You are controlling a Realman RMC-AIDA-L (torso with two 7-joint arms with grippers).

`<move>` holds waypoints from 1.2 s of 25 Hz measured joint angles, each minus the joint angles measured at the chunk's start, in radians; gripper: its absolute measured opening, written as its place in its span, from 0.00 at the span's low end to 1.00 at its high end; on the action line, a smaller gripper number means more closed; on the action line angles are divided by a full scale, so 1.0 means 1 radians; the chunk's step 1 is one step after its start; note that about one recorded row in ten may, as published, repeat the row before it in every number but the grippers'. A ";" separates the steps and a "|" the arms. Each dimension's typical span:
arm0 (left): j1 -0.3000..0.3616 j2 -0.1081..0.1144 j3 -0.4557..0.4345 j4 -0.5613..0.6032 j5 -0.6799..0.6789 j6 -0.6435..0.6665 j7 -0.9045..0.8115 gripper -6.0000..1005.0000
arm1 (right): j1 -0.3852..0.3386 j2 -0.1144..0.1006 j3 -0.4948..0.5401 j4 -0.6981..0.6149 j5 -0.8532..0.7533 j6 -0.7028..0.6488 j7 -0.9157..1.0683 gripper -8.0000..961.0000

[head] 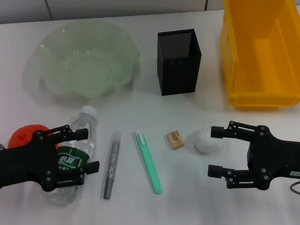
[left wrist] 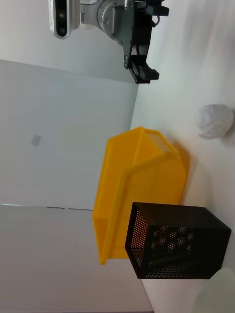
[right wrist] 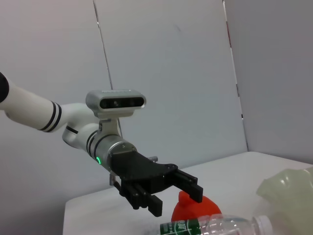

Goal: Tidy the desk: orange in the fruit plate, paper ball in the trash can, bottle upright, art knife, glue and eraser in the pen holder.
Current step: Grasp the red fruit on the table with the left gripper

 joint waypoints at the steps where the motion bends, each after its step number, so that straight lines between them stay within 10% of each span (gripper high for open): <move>1: 0.000 0.000 0.000 0.000 0.000 0.000 0.000 0.78 | 0.000 0.000 0.000 0.000 0.000 0.004 0.000 0.86; 13: -0.003 0.000 -0.012 0.004 -0.006 -0.002 0.000 0.77 | 0.010 0.002 -0.025 0.005 -0.005 0.045 0.014 0.86; 21: 0.040 0.013 -0.288 0.001 0.008 -0.041 0.013 0.76 | 0.007 0.003 -0.023 0.006 -0.001 0.069 0.013 0.86; 30: 0.078 0.009 -0.286 -0.015 0.086 -0.183 0.010 0.75 | 0.014 0.003 -0.025 0.007 0.001 0.077 0.014 0.86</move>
